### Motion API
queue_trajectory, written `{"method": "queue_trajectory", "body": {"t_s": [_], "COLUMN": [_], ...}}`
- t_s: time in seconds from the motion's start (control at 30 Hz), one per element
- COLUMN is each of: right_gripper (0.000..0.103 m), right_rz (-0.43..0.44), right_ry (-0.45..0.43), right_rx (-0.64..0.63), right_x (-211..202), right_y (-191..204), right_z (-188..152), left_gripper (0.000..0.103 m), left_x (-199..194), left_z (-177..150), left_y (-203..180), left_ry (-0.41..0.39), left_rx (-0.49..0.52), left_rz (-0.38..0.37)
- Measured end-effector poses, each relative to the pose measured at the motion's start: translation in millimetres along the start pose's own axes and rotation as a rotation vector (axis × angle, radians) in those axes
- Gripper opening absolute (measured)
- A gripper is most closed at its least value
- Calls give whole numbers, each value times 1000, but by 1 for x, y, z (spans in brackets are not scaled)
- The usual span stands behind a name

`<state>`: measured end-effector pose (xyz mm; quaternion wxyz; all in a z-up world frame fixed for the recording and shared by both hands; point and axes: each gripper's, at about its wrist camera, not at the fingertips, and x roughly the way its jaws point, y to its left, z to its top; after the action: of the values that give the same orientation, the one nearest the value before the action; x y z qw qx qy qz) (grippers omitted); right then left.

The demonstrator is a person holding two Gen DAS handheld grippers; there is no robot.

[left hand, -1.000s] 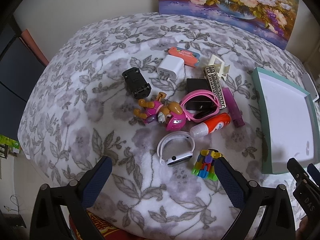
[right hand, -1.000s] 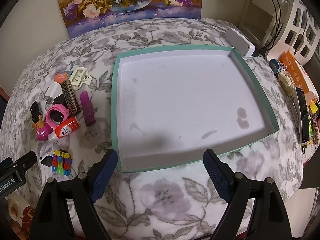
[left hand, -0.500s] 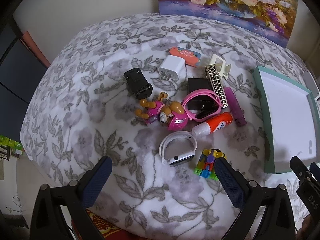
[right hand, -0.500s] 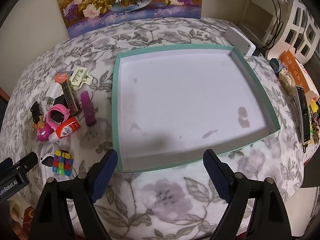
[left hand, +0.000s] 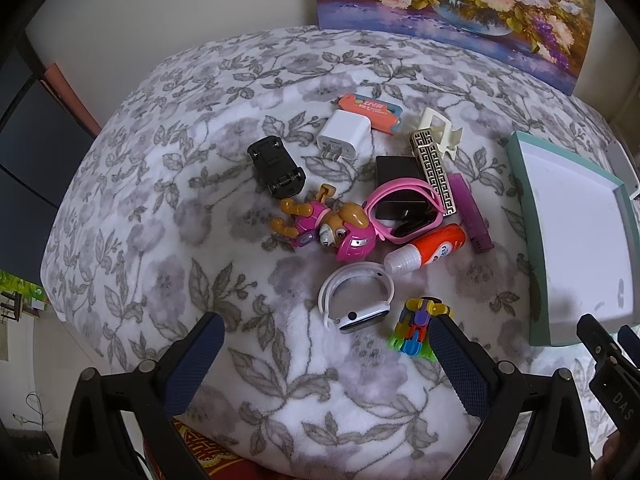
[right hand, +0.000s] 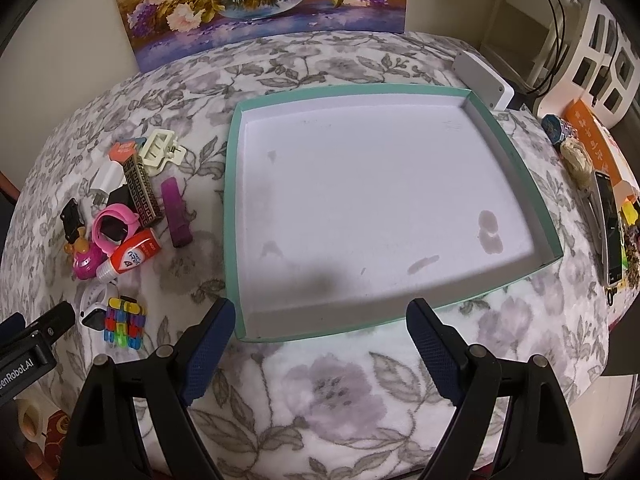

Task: Organize rigid objects

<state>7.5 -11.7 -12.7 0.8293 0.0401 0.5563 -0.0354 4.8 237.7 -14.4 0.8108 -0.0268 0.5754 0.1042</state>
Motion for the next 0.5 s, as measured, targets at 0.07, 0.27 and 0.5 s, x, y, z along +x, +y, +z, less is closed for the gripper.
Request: {"method": "queue_trajectory", "body": {"t_s": [0.07,0.27,0.5], "right_gripper": [88,88,88], "right_rz": [-1,-2,-2], "right_ry": [1,4,1], "right_rx": [-2,0,-3], "right_x": [0,1,2], "right_y": [0,-1,0], "right_z": [0,0,0], "left_gripper": [103,103,103], "left_x": [0,0,0], "left_z": [0,0,0], "left_y": [0,0,0], "left_ry": [0,0,0], "left_rx": [0,0,-1], "left_rz": [0,0,0]}}
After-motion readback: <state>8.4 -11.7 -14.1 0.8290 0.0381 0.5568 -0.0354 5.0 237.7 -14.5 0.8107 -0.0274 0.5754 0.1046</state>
